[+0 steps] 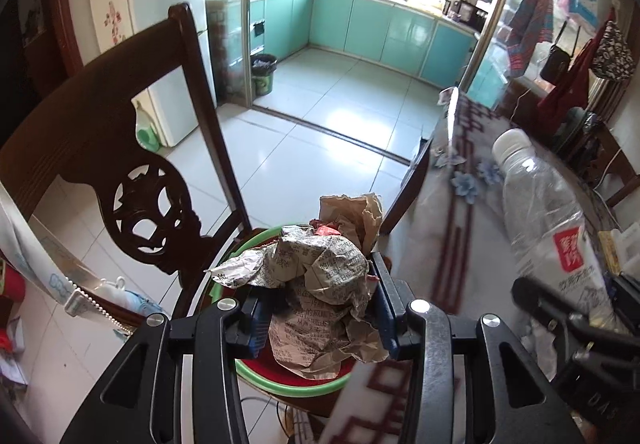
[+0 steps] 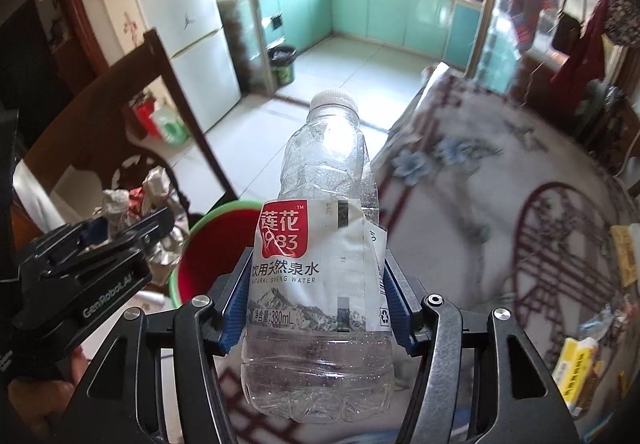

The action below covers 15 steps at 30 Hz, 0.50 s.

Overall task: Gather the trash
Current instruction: 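Move both tools over the red bucket and release the paper and bottle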

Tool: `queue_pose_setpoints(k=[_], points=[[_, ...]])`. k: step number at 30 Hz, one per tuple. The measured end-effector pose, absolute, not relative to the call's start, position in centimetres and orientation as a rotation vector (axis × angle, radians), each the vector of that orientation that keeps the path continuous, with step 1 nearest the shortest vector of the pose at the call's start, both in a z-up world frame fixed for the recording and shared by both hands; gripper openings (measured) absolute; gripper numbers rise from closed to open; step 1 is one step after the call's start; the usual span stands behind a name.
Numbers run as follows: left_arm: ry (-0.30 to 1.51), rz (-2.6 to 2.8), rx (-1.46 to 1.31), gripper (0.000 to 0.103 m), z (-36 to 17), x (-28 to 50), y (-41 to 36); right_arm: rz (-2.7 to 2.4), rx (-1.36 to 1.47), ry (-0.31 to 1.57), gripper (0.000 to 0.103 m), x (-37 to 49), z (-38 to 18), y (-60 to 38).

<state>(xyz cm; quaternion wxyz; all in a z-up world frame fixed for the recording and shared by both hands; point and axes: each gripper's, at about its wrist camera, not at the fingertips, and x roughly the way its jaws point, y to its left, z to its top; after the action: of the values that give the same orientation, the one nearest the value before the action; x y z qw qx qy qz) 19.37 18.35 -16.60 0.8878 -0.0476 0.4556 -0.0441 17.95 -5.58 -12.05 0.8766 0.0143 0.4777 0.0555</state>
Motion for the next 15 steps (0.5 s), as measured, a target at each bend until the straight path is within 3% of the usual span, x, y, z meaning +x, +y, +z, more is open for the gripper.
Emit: queue_pose_setpoints(k=[15], points=[[1.048,-0.078,-0.084,0.041,-21.2,22.9,19.6,0.169,0.074,1.179,0.058,20.1,-16.7,-3.5]])
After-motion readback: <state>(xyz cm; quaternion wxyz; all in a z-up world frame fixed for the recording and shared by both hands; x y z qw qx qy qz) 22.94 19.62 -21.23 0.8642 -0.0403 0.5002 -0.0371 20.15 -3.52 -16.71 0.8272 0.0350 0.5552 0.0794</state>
